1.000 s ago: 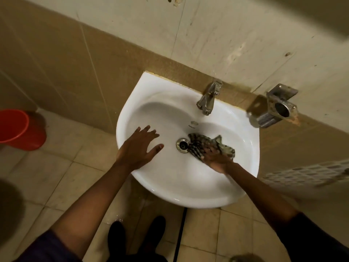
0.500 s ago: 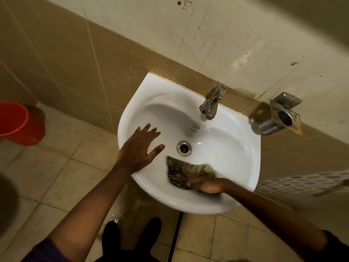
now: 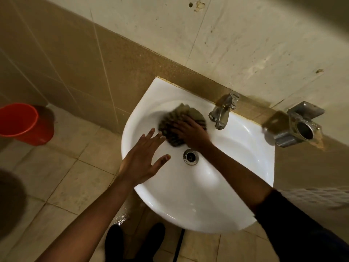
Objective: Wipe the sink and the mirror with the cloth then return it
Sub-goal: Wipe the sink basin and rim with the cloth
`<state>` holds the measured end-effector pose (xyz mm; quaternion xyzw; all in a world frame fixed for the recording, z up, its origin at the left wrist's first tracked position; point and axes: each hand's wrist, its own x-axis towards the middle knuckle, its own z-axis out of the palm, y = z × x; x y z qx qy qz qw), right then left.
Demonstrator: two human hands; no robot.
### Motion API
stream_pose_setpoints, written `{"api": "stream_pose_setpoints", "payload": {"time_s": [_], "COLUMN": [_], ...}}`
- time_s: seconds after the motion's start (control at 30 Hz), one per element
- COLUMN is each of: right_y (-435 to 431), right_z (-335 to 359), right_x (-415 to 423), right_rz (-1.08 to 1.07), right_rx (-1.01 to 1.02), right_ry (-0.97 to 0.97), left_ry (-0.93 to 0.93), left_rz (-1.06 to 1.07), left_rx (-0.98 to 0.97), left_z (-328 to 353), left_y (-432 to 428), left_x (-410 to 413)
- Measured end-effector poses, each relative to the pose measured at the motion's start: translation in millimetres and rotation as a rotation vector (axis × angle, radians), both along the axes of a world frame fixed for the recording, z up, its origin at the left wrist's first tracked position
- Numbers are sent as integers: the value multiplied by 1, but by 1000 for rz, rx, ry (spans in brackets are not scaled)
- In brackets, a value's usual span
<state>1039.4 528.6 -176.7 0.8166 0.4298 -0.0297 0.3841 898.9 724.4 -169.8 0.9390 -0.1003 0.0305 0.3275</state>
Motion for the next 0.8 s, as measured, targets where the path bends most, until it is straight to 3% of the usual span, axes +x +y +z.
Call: {"api": "stream_pose_setpoints", "payload": {"time_s": [0.1, 0.17, 0.23, 0.3, 0.33, 0.4, 0.5, 0.67, 0.8], "right_y": [30, 38, 46, 46, 38, 3, -62, -76, 5], "right_z": [-11, -20, -9, 11, 18, 25, 3, -32, -7], "right_x": [1, -27, -71, -110, -127, -157, -152, -126, -148], "right_rz": [-35, -179, -470, -924, -994, -844, -600, -906, -1016], "right_rx": [163, 483, 837, 848, 850, 818, 686, 452, 721], "right_ry": [98, 318, 595, 986, 1181, 1378, 1225, 685, 958], "left_ry": [-6, -2, -8, -11, -7, 11, 7, -8, -28], "left_rz": [29, 34, 19, 1, -8, -17, -13, 2, -4], "left_rx": [-12, -33, -36, -27, -25, -19, -4, 2, -14], "left_z": [1, 0, 0, 0, -1, -1, -1, -3, -4], "left_y": [0, 1, 1, 2, 2, 2, 2, 2, 4], "left_x": [0, 0, 1, 2, 2, 2, 1, 1, 1]}}
